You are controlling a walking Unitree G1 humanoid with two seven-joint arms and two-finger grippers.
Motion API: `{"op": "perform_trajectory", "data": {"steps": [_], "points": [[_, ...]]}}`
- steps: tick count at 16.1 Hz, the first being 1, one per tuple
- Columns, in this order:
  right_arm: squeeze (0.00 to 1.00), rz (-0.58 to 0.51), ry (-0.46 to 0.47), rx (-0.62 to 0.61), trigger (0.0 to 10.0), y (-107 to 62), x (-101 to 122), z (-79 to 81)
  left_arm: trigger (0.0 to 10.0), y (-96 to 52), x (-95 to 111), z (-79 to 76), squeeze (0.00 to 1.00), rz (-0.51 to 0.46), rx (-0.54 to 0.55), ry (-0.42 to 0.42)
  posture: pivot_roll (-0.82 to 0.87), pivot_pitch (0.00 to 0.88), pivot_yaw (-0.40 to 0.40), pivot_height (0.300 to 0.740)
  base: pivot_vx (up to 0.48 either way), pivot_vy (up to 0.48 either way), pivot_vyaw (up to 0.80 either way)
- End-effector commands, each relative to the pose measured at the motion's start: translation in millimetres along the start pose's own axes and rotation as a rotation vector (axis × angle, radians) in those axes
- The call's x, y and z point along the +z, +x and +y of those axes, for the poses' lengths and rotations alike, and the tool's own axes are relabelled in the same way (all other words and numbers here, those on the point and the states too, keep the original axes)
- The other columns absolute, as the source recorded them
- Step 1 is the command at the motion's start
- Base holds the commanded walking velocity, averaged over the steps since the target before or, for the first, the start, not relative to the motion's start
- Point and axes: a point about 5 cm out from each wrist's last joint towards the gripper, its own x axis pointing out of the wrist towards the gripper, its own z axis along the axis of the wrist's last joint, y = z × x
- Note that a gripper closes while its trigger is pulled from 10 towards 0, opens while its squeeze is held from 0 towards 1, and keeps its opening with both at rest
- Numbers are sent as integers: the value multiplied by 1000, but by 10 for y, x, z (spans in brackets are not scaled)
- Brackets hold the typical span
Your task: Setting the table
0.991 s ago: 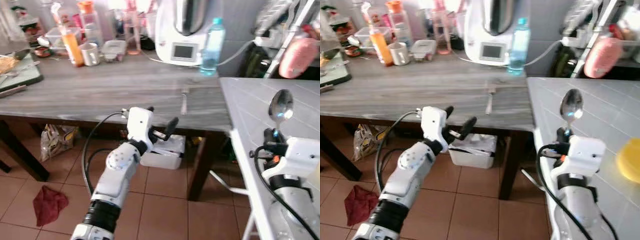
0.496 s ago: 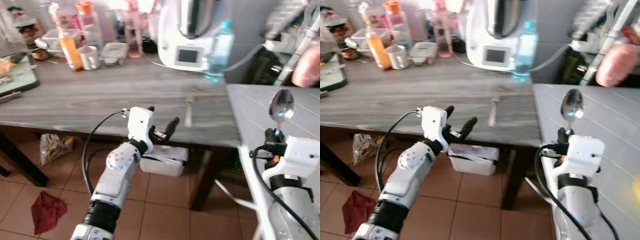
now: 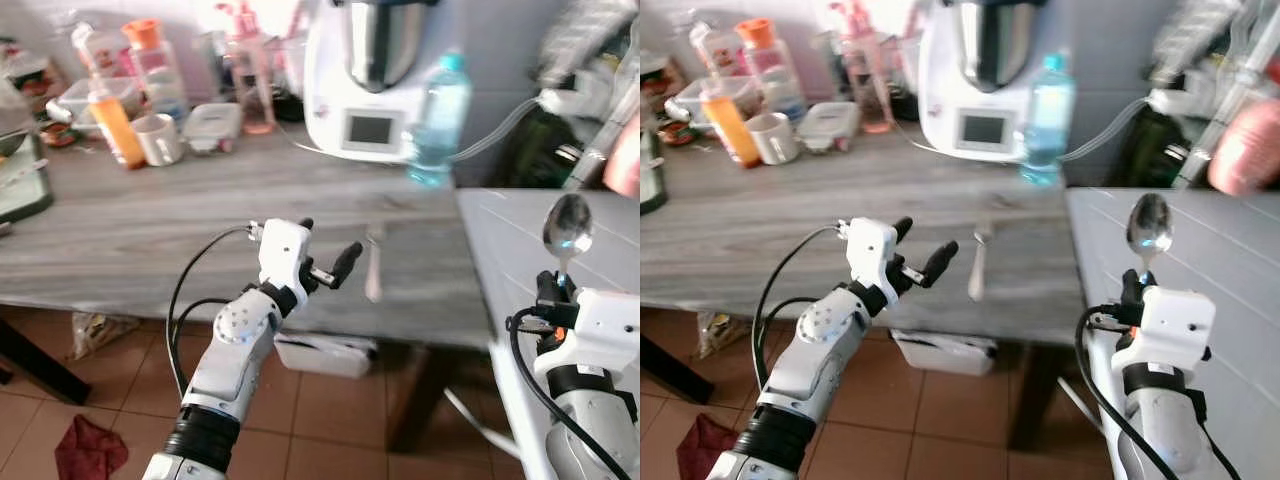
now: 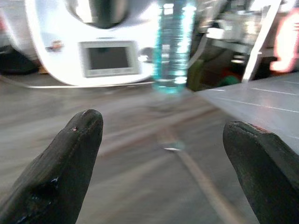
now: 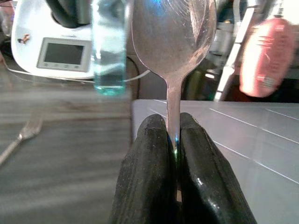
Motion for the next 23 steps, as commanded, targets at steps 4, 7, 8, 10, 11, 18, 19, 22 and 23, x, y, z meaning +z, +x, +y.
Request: {"op": "perform_trajectory", "data": {"steps": [4,7,8,10,11,18,19,22,23], "points": [[0,-10,36,13,10000,-43,-7,115,10000,-77,-8,86,0,12,30,-3,-23,99,22,714,157,0,0],[0,11,59,8,10000,-42,-28,109,10000,-116,-27,73,0,18,28,-6,-18,101,18,714,0,0,0],[0,6,77,20,10000,-31,3,139,10000,-137,-37,77,0,23,29,-5,-17,104,18,714,0,0,0],[0,24,110,43,10000,-22,10,194,10000,-182,-65,87,0,36,31,3,-16,106,19,714,0,0,0],[0,41,135,49,10000,-7,-7,216,10000,-208,-89,108,0,45,35,7,-17,108,25,714,0,0,0],[0,167,230,84,10000,89,-228,290,10000,-278,-129,145,0,98,0,38,-4,140,55,714,0,0,0],[0,179,227,84,10000,107,-243,290,10000,-280,-132,148,0,102,-3,41,-5,146,59,714,0,0,0],[0,221,352,78,10000,301,-245,301,10000,-289,-138,160,0,119,-8,49,-3,167,61,714,0,0,0],[0,213,359,100,10000,411,-215,320,10000,-300,-139,151,0,125,-12,47,-1,173,59,714,0,0,0]]}}
